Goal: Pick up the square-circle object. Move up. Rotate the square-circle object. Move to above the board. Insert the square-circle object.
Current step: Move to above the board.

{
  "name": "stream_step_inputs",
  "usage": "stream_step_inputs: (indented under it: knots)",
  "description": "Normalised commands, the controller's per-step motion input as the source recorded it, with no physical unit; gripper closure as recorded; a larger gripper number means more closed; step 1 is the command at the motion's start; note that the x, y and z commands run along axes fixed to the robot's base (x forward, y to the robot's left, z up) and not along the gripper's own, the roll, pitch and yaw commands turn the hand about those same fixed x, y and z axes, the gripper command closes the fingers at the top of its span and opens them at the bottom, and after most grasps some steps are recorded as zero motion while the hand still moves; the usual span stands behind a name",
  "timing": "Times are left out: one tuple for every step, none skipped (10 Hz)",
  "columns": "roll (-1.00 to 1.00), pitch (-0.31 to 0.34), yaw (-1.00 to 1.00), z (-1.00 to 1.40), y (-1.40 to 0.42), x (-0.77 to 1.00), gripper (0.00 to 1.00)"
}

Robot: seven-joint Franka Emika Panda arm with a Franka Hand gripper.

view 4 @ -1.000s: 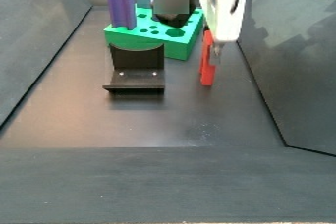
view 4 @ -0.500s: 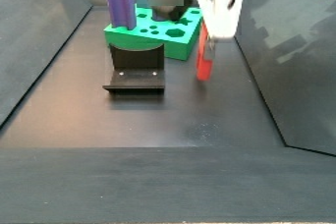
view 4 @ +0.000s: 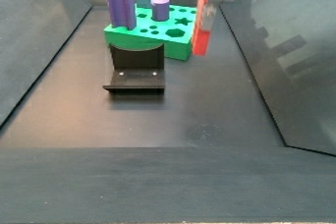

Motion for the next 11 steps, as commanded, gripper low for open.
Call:
stream_step_inputs:
  knots:
    - [-0.07, 0.089, -0.06, 1.00, 0.05, 0.10, 1.00]
    - [-0.06, 0.090, -0.06, 1.00, 0.05, 0.10, 1.00]
    - [-0.04, 0.092, -0.06, 1.00, 0.06, 0.09, 1.00]
    - [-0.03, 0.096, -0.06, 1.00, 0.06, 0.07, 1.00]
    - [-0.02, 0.097, -0.05, 0.85, 0.05, 0.05, 1.00]
    - [-0.01, 0.095, -0.05, 0.69, 0.04, 0.04, 1.00]
    - [-0.01, 0.092, -0.04, 0.47, 0.03, 0.02, 1.00]
    - [0.00, 0.092, -0.04, 0.36, 0.03, 0.02, 1.00]
    - [0.02, 0.094, 1.00, 0.28, -1.00, 0.10, 1.00]
    - [0.02, 0.093, 1.00, 0.25, -1.00, 0.10, 1.00]
    - [0.02, 0.100, 1.00, 0.27, -1.00, 0.10, 1.00]
